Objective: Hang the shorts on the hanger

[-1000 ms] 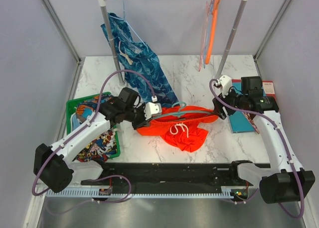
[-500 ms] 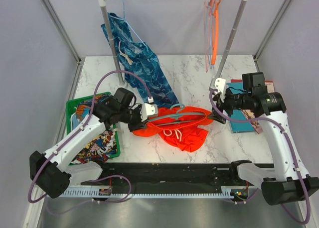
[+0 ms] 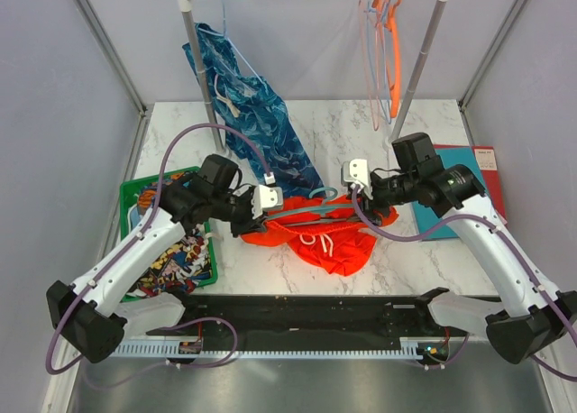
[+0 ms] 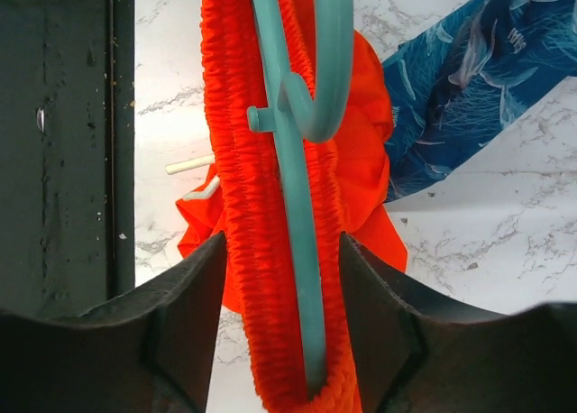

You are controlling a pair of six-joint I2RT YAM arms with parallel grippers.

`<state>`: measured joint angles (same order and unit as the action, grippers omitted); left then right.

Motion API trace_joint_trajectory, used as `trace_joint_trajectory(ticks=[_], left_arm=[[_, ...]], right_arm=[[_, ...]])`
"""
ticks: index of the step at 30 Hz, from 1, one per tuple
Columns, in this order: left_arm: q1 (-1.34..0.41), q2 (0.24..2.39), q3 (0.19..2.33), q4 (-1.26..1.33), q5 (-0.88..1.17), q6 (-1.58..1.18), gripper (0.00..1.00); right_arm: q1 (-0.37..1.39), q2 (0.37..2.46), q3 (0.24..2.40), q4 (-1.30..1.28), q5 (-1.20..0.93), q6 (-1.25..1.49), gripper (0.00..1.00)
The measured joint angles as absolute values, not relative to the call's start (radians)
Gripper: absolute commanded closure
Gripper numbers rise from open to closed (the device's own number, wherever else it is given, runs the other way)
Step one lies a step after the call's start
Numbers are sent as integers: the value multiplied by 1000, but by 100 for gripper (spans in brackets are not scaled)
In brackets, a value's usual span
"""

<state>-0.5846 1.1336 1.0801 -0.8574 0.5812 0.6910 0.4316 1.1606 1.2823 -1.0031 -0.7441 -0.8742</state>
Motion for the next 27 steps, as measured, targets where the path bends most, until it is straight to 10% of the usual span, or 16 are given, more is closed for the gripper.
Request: trace_joint_trajectory(ticks=[8, 10, 13, 22, 27], left_arm=[[-584, 1070, 1086, -891, 638, 732, 98], [-584, 1057, 1086, -893, 644, 746, 98], [-584, 1047, 1086, -893, 655, 754, 97], [-582, 1037, 1138, -841, 664, 685, 4], [-554, 1011, 1138, -754, 662, 597, 1]], right_arm=[[456, 1143, 1275, -1062, -708, -910, 71], [456, 1139, 1275, -1084, -708, -910, 100], [461, 1132, 1280, -1122, -715, -899, 100], [466, 1039, 1374, -1211, -613, -617, 100], [466, 975, 1407, -1263, -453, -496, 100]])
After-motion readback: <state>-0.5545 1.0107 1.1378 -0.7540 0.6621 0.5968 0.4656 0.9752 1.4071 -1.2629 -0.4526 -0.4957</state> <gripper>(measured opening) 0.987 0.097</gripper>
